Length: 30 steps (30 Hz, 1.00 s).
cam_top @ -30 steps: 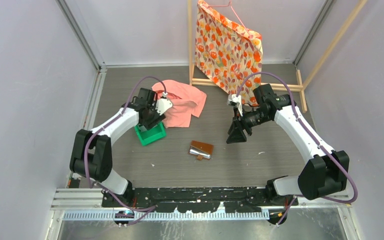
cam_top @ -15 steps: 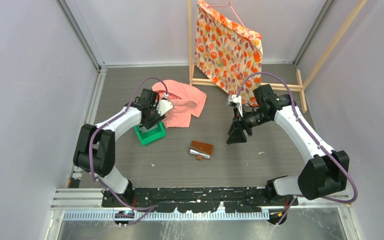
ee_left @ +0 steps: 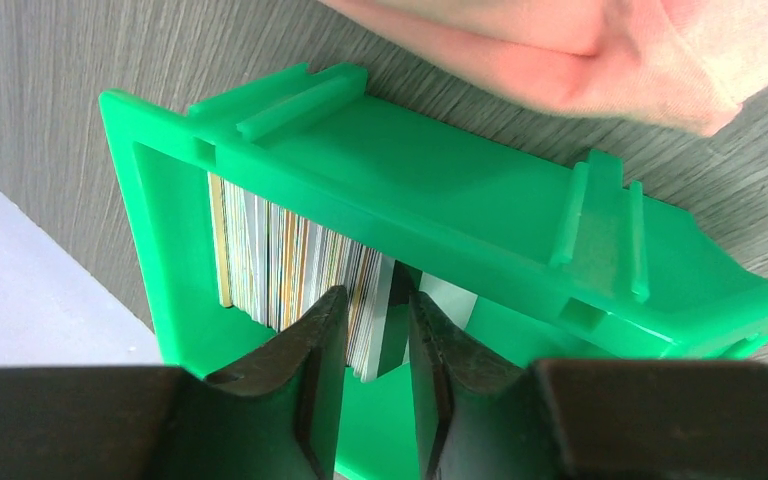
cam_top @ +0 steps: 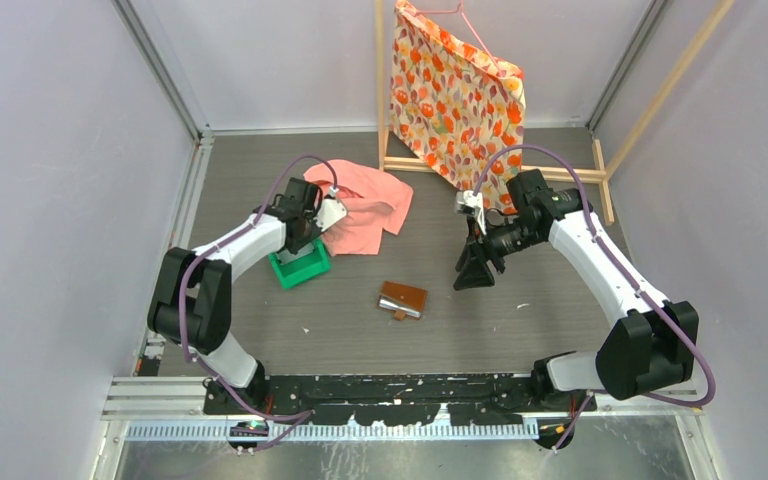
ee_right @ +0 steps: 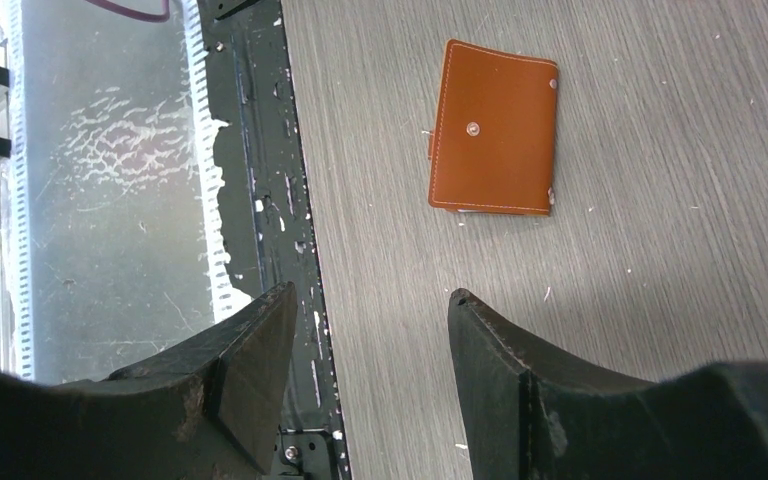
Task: Put the credit cards into the card holder
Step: Pick up the credit card from the storage box.
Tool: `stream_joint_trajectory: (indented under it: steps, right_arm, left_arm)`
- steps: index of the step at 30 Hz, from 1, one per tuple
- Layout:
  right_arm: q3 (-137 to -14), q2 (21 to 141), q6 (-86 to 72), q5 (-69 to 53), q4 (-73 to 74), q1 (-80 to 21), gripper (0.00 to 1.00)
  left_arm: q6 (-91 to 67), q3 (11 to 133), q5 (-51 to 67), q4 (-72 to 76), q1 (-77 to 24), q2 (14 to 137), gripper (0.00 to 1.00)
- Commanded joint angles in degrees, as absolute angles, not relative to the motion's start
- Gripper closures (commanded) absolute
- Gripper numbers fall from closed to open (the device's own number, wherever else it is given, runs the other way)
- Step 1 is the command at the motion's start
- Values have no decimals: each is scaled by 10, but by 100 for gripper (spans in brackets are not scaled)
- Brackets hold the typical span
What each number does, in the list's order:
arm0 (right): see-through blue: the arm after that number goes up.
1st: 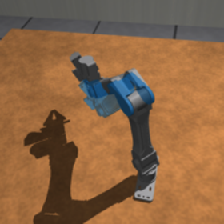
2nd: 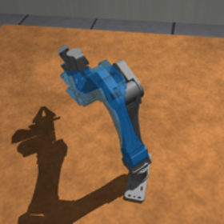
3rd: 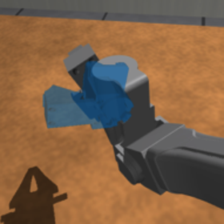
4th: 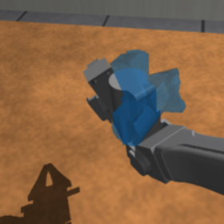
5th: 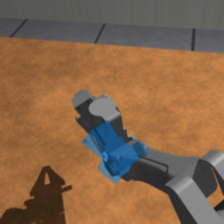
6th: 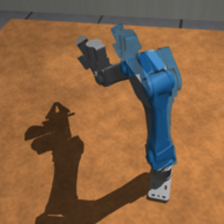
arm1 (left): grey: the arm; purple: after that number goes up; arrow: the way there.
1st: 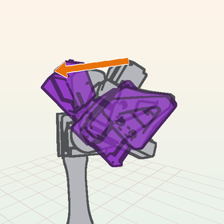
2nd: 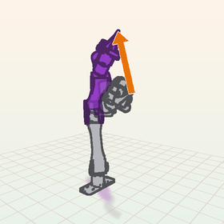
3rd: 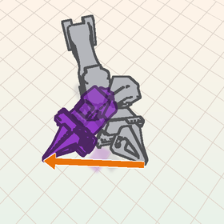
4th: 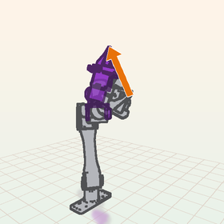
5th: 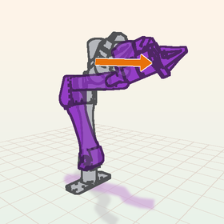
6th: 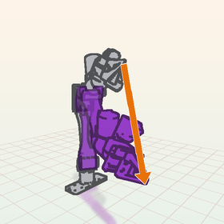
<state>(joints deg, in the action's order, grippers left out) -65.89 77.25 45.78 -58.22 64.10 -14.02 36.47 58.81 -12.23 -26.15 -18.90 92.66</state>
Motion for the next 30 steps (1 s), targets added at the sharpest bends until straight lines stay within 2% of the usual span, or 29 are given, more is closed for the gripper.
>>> stream_joint_trajectory:
  steps: [1, 14, 18, 20, 30]
  right_arm:
    - [-677, 769, 470, -601, 648, -137, 38]
    - [-679, 768, 475, -604, 654, -137, 38]
    - [-679, 769, 477, -604, 655, -138, 38]
    - [-679, 769, 478, -605, 655, -137, 38]
    - [-680, 768, 481, -605, 659, -137, 38]
  left_arm:
    - [366, 588, -142, -226, -193, 903, 71]
    - [372, 580, -175, -208, -197, 880, 83]
    - [368, 579, -172, -210, -200, 871, 91]
    - [366, 578, -168, -212, -201, 864, 99]
    - [359, 574, -152, -224, -201, 846, 100]
